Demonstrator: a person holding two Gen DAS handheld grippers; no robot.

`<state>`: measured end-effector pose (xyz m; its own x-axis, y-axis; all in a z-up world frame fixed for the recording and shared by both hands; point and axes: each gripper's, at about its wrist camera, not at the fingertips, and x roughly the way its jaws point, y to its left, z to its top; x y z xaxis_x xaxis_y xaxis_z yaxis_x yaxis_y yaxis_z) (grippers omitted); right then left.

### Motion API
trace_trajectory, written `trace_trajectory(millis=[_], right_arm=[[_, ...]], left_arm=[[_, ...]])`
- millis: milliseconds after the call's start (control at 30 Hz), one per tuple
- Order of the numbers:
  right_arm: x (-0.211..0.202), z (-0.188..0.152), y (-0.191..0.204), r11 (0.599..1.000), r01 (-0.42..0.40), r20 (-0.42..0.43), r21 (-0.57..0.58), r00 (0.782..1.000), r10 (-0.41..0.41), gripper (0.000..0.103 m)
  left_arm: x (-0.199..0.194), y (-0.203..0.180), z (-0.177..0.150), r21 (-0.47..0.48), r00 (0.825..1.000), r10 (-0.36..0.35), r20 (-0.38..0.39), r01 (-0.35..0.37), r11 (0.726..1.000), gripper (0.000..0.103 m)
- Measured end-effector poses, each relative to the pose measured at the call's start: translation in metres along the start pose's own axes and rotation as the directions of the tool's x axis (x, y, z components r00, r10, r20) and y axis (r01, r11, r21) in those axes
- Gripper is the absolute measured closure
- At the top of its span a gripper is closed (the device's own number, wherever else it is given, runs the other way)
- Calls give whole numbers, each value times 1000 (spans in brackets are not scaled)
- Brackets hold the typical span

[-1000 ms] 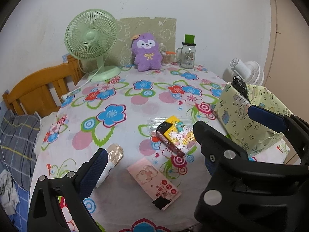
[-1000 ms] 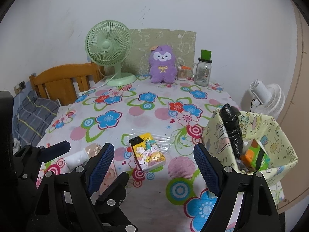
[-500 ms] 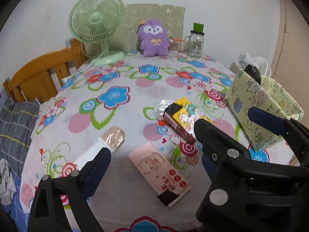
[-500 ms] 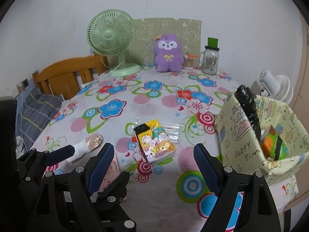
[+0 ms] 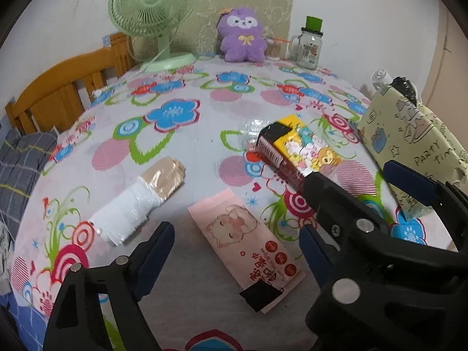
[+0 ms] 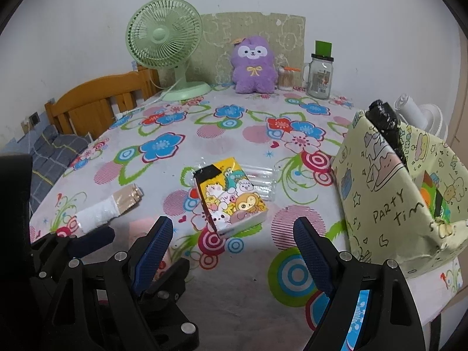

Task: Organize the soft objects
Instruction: 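Grasp the pink wipes pack with the left gripper while the right gripper grasps the yellow snack bag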

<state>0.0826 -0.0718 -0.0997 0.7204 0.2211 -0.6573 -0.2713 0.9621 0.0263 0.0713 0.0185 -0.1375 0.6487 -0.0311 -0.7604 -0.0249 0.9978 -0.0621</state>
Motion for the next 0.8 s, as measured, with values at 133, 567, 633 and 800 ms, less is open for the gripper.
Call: trace_trajectory(millis=[133, 567, 633, 800], right_arm=[[6, -2, -2, 1000, -1, -9, 0, 1000, 1, 16], [14, 5, 3, 999, 4, 11, -43, 1000, -4, 16], [17, 7, 3, 999, 10, 9, -47, 1000, -9, 16], [23, 13, 0, 999, 9, 8, -32, 1000, -9, 16]], left_arm=[[4, -2, -1, 2, 1000, 19, 8, -19, 1000, 17], [6, -1, 4, 27, 999, 25, 42, -27, 999, 63], [7, -2, 6, 36, 999, 27, 44, -28, 999, 63], [12, -3, 15, 62, 998, 29, 50, -32, 998, 64]])
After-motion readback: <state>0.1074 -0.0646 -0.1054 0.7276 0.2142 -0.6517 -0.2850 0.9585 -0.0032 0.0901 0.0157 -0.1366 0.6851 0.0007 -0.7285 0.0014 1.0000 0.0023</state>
